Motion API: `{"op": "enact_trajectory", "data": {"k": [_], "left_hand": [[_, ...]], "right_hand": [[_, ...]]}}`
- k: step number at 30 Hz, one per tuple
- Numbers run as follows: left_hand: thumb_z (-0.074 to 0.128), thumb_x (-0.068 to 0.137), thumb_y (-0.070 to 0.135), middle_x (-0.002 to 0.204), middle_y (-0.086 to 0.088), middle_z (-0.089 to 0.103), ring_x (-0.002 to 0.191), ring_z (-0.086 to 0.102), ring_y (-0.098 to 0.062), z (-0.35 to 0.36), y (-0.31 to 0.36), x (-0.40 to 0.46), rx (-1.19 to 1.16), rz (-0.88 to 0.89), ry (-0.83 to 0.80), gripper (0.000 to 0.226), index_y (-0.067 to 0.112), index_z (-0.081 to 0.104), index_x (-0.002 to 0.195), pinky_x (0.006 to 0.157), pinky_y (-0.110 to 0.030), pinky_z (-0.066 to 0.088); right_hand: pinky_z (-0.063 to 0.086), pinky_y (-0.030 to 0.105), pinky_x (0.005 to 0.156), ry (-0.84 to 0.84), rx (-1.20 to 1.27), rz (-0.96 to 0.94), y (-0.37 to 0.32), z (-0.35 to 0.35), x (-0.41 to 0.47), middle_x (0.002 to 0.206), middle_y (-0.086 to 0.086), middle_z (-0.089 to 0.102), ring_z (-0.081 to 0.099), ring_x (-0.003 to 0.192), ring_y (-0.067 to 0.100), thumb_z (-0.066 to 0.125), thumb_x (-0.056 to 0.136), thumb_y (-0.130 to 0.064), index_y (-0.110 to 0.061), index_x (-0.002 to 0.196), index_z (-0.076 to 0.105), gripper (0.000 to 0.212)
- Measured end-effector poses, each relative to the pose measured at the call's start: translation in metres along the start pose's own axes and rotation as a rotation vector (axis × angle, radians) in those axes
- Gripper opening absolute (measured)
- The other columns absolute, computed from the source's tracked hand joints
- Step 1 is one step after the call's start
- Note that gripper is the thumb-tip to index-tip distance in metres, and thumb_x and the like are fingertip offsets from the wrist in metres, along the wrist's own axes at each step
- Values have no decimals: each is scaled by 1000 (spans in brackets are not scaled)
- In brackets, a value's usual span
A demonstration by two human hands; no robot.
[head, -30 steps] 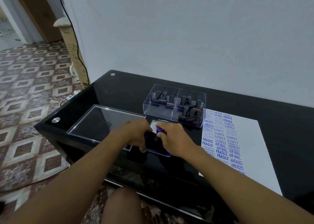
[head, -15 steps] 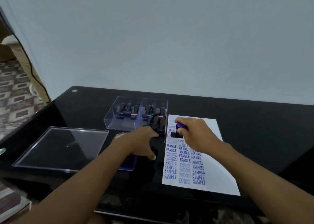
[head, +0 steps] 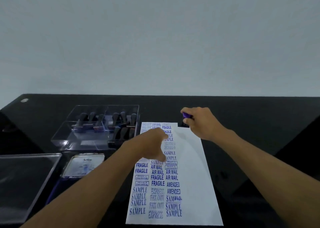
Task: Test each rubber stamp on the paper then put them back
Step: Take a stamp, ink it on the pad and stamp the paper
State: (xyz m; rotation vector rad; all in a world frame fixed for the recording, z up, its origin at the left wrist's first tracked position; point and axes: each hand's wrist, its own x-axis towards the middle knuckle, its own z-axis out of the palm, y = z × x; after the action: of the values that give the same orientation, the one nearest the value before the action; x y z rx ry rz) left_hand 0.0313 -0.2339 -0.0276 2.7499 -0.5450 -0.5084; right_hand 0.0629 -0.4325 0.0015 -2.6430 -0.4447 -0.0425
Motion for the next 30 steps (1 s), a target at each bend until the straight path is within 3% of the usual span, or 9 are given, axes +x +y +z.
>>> {"op": "enact_trajectory", "data": {"k": [9, 30], "left_hand": [[86, 67, 32, 145, -1, 40, 129, 45, -23, -1, -2, 26, 24, -46, -58, 92, 16, 39, 145, 105, -38, 42], [83, 70, 36, 147, 0, 34, 133, 39, -21, -3, -2, 24, 51, -21, -73, 91, 16, 36, 146, 108, -39, 38]], "right_hand": [[38, 12, 62, -3, 16, -68, 16, 21, 24, 91, 2, 62, 54, 78, 14, 56, 95, -14, -16, 110, 61, 15], [36, 11, 61, -16, 10, -63, 19, 38, 35, 97, 1, 60, 53, 84, 14, 57, 96, -16, -17, 118, 59, 22]]}}
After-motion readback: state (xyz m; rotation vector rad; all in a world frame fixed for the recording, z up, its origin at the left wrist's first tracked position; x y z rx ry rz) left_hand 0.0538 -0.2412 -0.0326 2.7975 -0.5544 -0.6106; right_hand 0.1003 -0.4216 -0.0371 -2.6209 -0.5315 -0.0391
